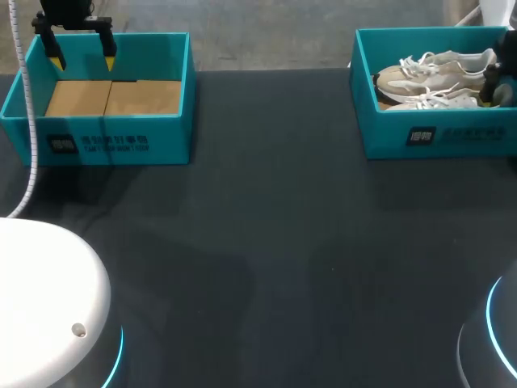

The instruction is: Take the shoe out of the shoebox, open the shoe tongue, remove and reinsert the insole, then place the shoe into the shoebox

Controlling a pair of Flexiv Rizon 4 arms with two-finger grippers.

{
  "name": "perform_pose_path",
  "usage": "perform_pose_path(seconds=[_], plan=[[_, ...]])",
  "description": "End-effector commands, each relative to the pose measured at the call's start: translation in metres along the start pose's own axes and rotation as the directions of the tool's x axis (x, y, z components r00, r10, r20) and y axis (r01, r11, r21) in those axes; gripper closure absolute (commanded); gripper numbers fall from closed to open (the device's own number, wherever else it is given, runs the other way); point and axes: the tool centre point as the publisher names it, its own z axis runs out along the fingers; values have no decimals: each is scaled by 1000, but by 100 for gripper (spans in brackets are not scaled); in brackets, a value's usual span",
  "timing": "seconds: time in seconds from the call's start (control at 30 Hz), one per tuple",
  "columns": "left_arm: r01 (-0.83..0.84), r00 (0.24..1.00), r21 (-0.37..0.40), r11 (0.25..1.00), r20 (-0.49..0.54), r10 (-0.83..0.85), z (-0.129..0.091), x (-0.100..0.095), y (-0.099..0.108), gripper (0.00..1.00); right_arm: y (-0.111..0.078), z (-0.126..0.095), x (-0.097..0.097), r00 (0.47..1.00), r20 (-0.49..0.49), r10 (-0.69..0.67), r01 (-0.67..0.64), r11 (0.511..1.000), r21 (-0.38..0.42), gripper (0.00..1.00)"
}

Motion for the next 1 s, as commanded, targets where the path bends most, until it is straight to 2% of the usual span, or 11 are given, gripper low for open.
perform_pose_path(seconds=[0.03, 0.23, 0.33, 0.4, 0.43, 0.5, 0.53, 0.57, 0.6, 0.8, 1.0], plan=[[0, 1000, 0, 1000, 0, 0, 0, 0, 0, 0, 5, 8, -2, 1000, -9, -11, 12, 1000, 17, 12], [0, 1000, 0, 1000, 0, 0, 0, 0, 0, 0, 5, 14, -3, 1000, -21, -17, 17, 1000, 20, 12], [0, 1000, 0, 1000, 0, 0, 0, 0, 0, 0, 4, 14, -2, 999, -25, -25, 25, 999, 22, 20], [0, 1000, 0, 1000, 0, 0, 0, 0, 0, 0, 4, 17, -2, 999, -26, -26, 27, 999, 24, 37], [0, 1000, 0, 1000, 0, 0, 0, 0, 0, 0, 4, 18, -2, 999, -27, -26, 26, 999, 25, 51], [0, 1000, 0, 1000, 0, 0, 0, 0, 0, 0, 2, 19, 0, 999, -29, -23, 24, 999, 27, 62], [0, 1000, 0, 1000, 0, 0, 0, 0, 0, 0, 1, 19, 1, 999, -29, -23, 23, 999, 28, 71], [0, 1000, 0, 1000, 0, 0, 0, 0, 0, 0, 1, 19, 1, 999, -29, -20, 21, 999, 29, 88], [0, 1000, 0, 1000, 0, 0, 0, 0, 0, 0, 0, 21, 1, 999, -30, -18, 19, 999, 30, 100], [0, 1000, 0, 1000, 0, 0, 0, 0, 0, 0, -4, 20, 2, 1000, -27, 0, 1, 1000, 30, 100], [0, 1000, 0, 1000, 0, 0, 0, 0, 0, 0, -8, 10, 1, 999, -12, 34, -34, 999, 12, 100]])
